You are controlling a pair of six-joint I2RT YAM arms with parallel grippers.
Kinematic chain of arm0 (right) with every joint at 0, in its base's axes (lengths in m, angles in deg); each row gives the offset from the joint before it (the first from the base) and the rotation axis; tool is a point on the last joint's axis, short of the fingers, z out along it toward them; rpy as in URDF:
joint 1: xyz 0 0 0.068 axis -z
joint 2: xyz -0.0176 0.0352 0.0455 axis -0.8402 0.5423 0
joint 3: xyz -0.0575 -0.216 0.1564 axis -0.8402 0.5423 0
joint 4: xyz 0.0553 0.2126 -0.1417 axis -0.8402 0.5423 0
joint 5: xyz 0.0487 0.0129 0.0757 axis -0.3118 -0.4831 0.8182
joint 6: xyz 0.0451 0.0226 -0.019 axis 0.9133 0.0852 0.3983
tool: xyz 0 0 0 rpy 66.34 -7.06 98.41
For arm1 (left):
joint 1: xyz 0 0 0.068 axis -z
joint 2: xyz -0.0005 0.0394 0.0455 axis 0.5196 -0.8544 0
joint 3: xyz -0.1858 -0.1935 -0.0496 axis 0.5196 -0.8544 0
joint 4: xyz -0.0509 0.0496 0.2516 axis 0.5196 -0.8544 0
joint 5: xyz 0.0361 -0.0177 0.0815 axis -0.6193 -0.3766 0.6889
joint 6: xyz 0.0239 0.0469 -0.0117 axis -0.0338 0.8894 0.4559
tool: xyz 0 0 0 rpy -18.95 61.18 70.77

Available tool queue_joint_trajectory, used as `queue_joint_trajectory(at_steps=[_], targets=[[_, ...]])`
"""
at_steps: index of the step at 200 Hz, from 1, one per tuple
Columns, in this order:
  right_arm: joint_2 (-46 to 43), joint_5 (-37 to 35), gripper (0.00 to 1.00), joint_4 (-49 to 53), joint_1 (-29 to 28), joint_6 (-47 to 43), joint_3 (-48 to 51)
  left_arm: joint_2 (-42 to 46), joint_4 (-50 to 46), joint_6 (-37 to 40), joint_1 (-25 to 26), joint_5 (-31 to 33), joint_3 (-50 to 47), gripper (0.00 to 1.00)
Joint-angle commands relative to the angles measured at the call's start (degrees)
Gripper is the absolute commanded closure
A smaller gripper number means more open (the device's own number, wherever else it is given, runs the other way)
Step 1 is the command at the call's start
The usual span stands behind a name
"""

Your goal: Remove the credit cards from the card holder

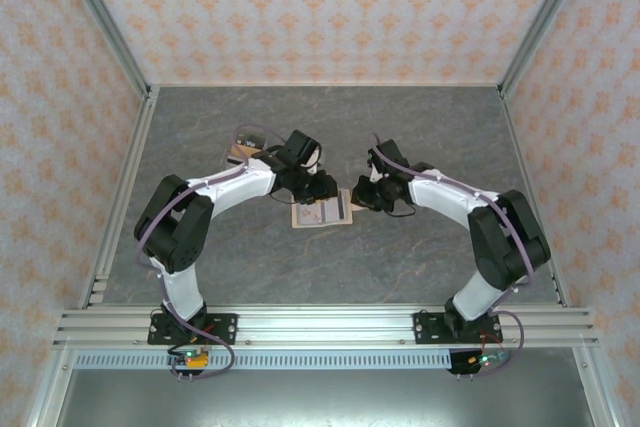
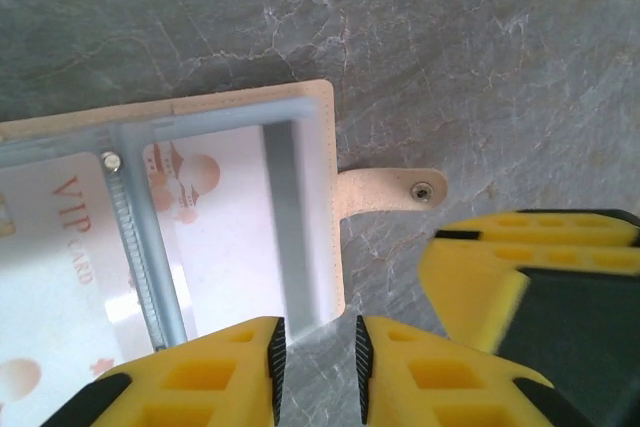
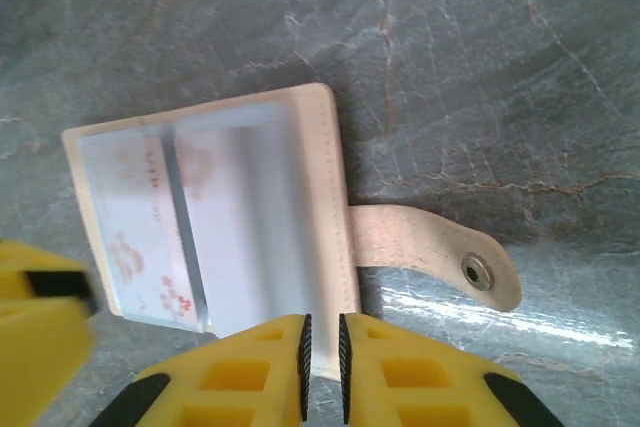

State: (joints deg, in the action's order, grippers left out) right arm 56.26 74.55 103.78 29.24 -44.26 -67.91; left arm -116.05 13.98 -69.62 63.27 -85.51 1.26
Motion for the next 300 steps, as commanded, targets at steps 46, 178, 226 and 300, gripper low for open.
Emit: queue_joint_trajectory(at_steps=[46, 178, 226, 300], targets=[[-2.5, -1.9, 0.82, -0.4, 0.4, 0.0, 0.8, -2.1, 0.4, -0.9, 1.0, 1.6, 1.8, 0.69], [10.1, -4.1, 0.77, 4.4, -3.6, -0.6, -8.7, -0.4, 2.2, -4.2, -1.1, 6.2, -3.5, 0.79], [12.2, -3.4, 0.80, 4.1, -3.0, 0.5, -10.0, -1.6, 3.2, -5.0, -1.2, 6.4, -4.1, 0.81], [14.0, -1.8, 0.83, 4.0, -2.9, 0.1, -10.4, -3.8, 5.5, -6.3, -1.2, 4.7, -5.1, 0.82]])
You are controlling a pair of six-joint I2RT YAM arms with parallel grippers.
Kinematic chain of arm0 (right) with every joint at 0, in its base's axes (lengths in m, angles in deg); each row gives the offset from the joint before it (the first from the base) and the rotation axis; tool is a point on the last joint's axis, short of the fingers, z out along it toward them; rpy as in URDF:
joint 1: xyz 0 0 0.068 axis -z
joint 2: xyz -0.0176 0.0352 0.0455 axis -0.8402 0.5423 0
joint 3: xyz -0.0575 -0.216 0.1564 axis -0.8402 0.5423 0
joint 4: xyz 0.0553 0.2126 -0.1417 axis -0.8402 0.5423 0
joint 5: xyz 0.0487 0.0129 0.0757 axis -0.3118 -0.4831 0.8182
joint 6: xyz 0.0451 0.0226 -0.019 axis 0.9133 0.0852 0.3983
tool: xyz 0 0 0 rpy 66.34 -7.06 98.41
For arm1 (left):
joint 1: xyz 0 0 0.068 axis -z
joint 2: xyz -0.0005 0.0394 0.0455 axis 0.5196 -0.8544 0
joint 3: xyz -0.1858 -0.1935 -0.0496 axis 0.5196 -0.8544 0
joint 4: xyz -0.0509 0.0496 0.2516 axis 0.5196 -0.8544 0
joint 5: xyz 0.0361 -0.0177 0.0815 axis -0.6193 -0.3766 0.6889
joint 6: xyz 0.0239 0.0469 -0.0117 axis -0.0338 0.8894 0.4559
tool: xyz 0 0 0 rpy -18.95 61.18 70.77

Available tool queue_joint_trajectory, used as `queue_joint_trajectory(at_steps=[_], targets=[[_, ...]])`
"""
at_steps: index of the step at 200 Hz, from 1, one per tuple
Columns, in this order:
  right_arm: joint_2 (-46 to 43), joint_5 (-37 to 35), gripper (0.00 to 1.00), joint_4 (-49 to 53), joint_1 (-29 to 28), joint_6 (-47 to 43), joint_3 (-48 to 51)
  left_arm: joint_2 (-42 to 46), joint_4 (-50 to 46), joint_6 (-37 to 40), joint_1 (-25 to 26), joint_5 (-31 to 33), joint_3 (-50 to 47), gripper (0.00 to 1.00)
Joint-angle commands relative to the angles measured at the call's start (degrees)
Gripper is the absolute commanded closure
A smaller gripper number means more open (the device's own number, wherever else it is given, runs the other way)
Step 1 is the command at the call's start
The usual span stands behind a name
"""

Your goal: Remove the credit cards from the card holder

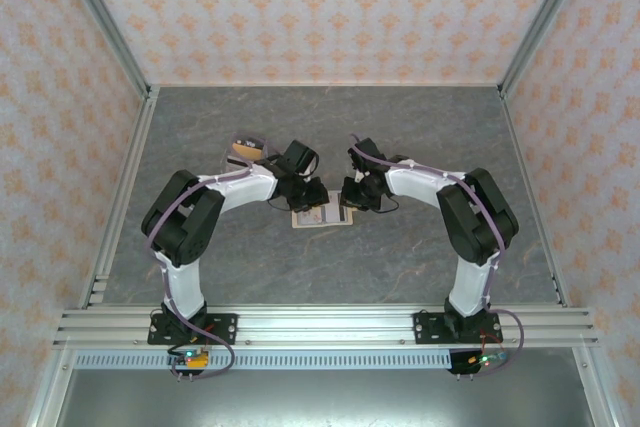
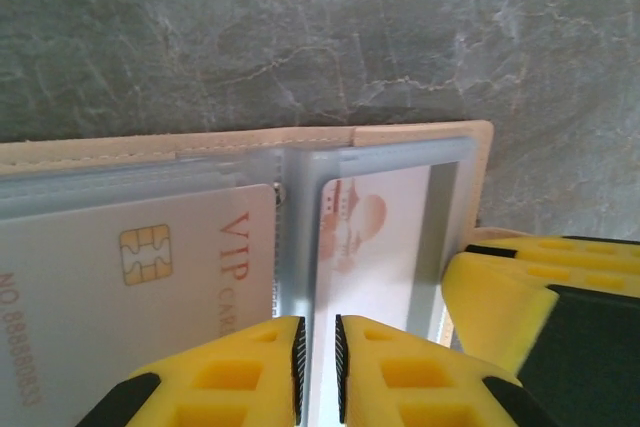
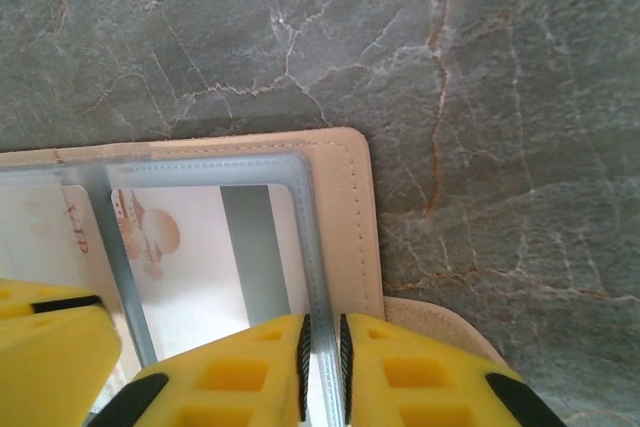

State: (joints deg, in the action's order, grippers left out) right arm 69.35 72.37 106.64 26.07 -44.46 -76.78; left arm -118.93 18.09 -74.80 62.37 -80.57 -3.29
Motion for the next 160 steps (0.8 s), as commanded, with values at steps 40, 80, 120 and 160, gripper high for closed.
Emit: queue_joint_trajectory(at_steps=[40, 80, 120, 160], targets=[[1.7, 1.3, 0.86, 1.1, 0.2, 0.0, -1.4, -1.0, 3.2, -1.8, -0.4, -1.5, -1.6, 0.83], [2.8, 2.0, 0.86, 1.1, 0.2, -0.2, -1.6, -3.4, 5.4, -2.7, -0.9, -3.5, -2.3, 0.83], [3.3, 1.8, 0.87, 1.2, 0.2, -0.1, -1.5, -2.8, 7.4, -2.8, -1.6, -5.3, -3.3, 0.83], [4.0, 1.5, 0.87, 1.4, 0.2, 0.0, -1.5, -1.7, 13.6, -3.7, -2.4, -10.3, -4.8, 0.83]])
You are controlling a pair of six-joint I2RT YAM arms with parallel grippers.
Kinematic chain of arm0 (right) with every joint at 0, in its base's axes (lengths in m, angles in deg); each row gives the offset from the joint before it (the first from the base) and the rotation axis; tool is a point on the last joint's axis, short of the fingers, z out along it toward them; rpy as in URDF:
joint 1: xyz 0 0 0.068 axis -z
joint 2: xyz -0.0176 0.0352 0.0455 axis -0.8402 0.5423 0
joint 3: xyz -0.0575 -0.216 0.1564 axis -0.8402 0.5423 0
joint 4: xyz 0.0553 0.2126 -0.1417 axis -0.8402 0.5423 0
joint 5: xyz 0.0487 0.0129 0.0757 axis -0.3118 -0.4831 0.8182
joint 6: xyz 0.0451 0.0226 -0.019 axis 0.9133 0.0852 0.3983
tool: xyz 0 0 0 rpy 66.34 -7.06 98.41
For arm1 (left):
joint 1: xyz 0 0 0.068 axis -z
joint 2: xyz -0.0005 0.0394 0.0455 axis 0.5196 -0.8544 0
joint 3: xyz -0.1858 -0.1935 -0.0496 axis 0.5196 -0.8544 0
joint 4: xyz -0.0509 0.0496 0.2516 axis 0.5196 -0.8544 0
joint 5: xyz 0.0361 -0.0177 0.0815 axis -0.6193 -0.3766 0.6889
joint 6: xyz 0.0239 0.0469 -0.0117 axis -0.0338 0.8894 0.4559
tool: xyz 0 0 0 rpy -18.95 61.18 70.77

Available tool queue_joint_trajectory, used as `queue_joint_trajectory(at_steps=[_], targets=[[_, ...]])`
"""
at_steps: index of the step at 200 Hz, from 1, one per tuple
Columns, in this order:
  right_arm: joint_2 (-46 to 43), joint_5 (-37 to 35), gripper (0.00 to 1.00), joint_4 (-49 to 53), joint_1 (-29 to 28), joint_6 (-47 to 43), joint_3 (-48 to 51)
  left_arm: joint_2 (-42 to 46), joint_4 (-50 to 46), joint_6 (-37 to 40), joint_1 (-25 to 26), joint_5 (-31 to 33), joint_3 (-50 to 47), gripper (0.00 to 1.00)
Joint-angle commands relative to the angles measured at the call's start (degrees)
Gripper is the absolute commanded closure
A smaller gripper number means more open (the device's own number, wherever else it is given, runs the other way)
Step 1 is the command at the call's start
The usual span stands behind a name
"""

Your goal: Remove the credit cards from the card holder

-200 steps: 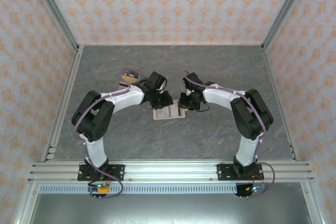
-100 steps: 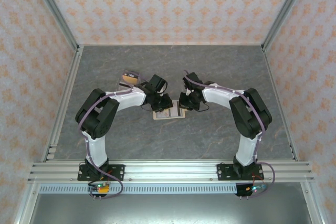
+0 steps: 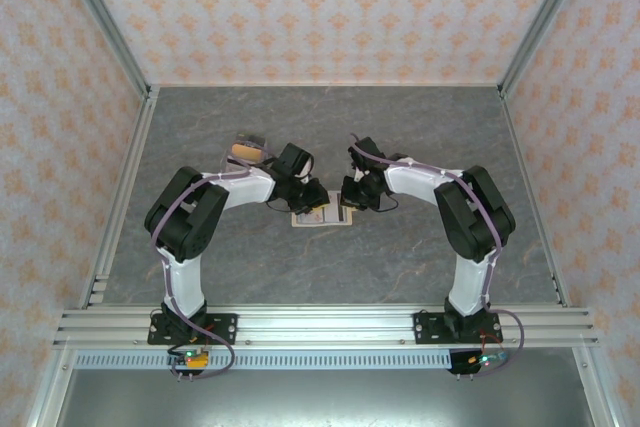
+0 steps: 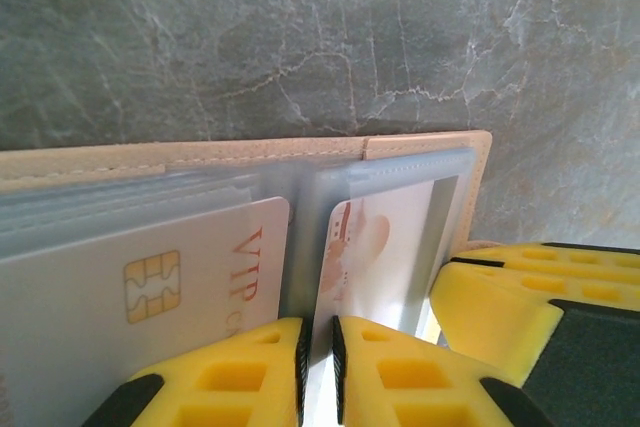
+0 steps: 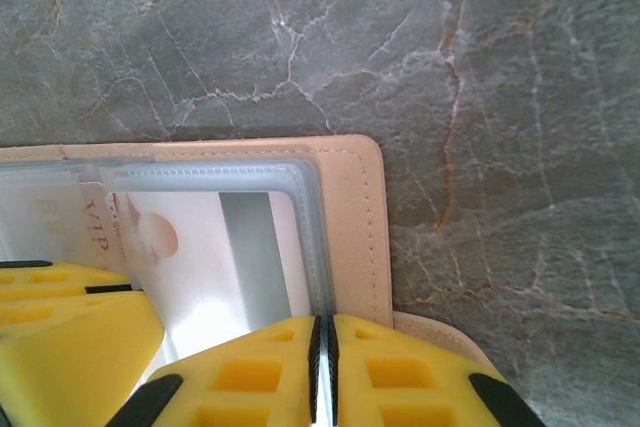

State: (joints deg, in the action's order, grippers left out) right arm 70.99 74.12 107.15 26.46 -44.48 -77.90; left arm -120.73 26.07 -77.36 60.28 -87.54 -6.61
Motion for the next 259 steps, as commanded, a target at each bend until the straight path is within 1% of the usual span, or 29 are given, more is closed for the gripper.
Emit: queue_joint_trajectory(at_steps=[1, 22, 25, 51, 76, 117, 174, 213, 259], targets=[[2.3, -0.3, 0.87, 0.9, -0.2, 0.0, -0.4, 0.1, 5.8, -1.1, -0.3, -3.5, -1.5, 0.83], [2.4, -0.5, 0.87, 1.0, -0.2, 0.0, -0.4, 0.1, 8.4, -1.6, -0.7, -5.3, -2.4, 0.84], [2.3, -0.5, 0.87, 1.0, -0.2, 0.0, -0.4, 1.6, 8.5, -1.6, -0.7, -5.4, -2.4, 0.84], [2.4, -1.1, 0.87, 1.1, -0.2, 0.0, -0.4, 2.3, 10.0, -1.6, -0.7, -6.2, -3.1, 0.86], [2.7, -1.8, 0.87, 1.3, -0.2, 0.2, -0.3, 2.2, 10.3, -1.4, -0.7, -6.1, -3.6, 0.91], [2.4, -3.6, 0.87, 1.7, -0.2, 0.3, 0.1, 3.4, 4.5, 2.1, -1.2, -3.1, -3.2, 0.96], [0.7, -7.3, 0.88, 1.4, -0.1, 0.7, 1.3, 6.2, -2.1, 6.2, -2.2, 0.5, -4.5, 0.97], [-1.4, -6.3, 0.88, -0.3, -0.1, 0.4, 1.8, 7.9, -2.9, 6.7, -2.9, 1.6, -6.0, 0.98], [-4.6, -4.2, 0.88, -3.5, 0.1, 0.8, 2.9, 10.8, -6.7, 8.9, -3.6, 3.3, -6.0, 0.98]])
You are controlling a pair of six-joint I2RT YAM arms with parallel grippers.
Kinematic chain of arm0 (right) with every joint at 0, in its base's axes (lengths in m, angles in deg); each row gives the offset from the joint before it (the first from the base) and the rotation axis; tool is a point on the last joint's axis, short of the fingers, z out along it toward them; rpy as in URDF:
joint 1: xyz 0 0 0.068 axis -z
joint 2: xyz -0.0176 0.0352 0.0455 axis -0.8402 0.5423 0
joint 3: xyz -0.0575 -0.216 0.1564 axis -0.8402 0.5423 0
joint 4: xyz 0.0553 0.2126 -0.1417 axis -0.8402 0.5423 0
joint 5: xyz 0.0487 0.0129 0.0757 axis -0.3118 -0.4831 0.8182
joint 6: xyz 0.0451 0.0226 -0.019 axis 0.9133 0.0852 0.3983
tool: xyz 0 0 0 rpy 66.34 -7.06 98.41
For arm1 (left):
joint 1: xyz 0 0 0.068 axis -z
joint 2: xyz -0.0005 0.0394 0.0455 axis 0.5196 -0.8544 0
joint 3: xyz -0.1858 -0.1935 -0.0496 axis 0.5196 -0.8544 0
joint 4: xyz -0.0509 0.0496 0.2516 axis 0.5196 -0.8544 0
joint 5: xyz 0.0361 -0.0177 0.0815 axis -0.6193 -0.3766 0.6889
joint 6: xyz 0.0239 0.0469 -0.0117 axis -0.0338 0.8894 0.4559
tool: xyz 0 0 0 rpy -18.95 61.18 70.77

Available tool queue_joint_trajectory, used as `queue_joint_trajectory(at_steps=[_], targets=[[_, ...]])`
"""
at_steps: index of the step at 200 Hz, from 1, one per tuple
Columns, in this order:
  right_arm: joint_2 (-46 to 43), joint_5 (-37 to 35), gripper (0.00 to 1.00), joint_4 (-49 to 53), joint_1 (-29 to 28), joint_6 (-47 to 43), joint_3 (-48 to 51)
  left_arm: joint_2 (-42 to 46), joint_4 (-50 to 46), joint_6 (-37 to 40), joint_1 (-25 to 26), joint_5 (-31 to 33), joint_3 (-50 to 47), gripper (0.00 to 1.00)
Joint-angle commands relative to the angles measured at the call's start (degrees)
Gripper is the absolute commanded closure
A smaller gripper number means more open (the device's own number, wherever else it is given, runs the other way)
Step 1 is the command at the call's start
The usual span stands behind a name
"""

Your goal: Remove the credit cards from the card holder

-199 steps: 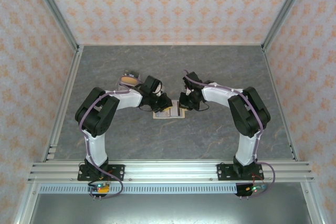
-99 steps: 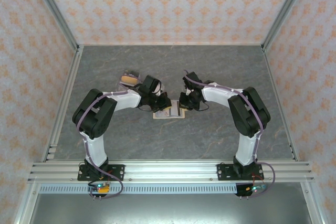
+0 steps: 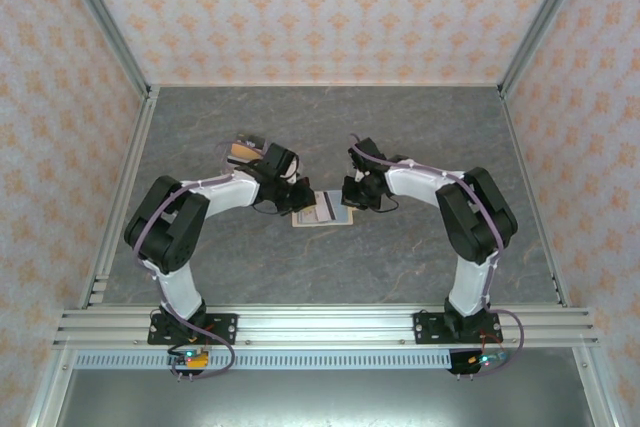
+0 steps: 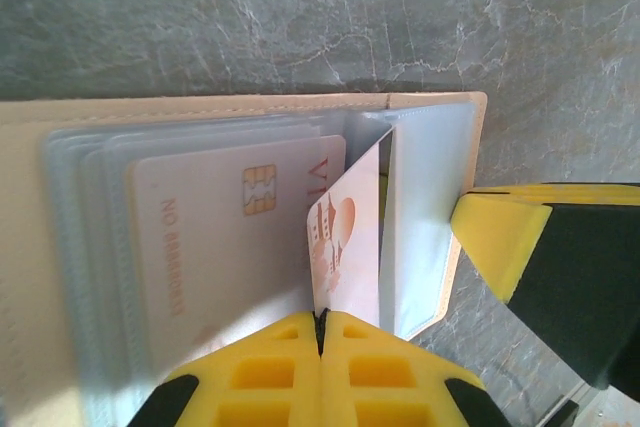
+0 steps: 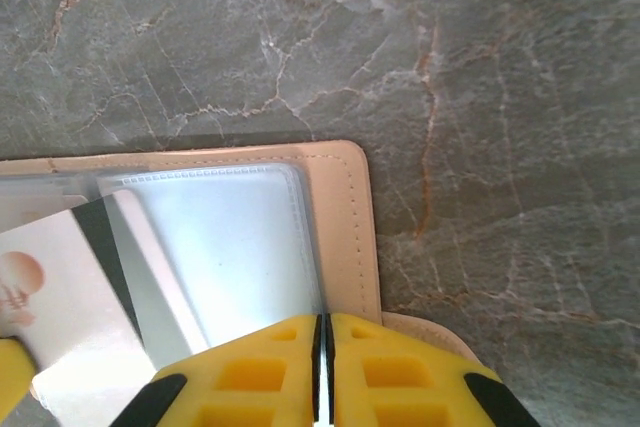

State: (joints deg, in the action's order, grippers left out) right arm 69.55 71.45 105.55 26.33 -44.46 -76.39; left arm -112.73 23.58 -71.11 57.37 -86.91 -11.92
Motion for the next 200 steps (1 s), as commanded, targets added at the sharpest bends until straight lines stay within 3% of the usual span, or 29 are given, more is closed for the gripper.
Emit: queue_joint_trajectory(at_steps=[1, 36, 65, 124, 153, 200], targets=[[-3.4, -1.5, 0.88, -2.1, 0.3, 0.8, 1.5, 2.9, -4.3, 2.6, -0.7, 2.6, -0.7, 0.98], [-6.1, 0.7, 0.86, -6.2, 0.8, 1.7, 3.8, 5.6, -7.7, 4.7, -1.9, 4.6, -1.2, 1.00], [-8.9, 4.7, 0.77, -12.1, 1.3, 3.5, 6.3, 10.0, -9.5, 5.5, -3.2, 5.2, -1.4, 1.00], [-9.3, 18.1, 0.31, -27.0, 1.9, 12.0, 6.3, 18.8, -7.4, 0.6, -7.0, 1.6, 0.7, 1.00], [-7.7, 23.2, 0.18, -33.1, 2.7, 17.3, 3.5, 21.3, -1.5, -4.5, -9.4, -1.9, 0.8, 1.00], [-3.3, 31.0, 0.17, -49.5, 3.1, 32.0, 1.7, 22.6, 6.9, -11.8, -11.5, -6.1, 0.0, 1.00]])
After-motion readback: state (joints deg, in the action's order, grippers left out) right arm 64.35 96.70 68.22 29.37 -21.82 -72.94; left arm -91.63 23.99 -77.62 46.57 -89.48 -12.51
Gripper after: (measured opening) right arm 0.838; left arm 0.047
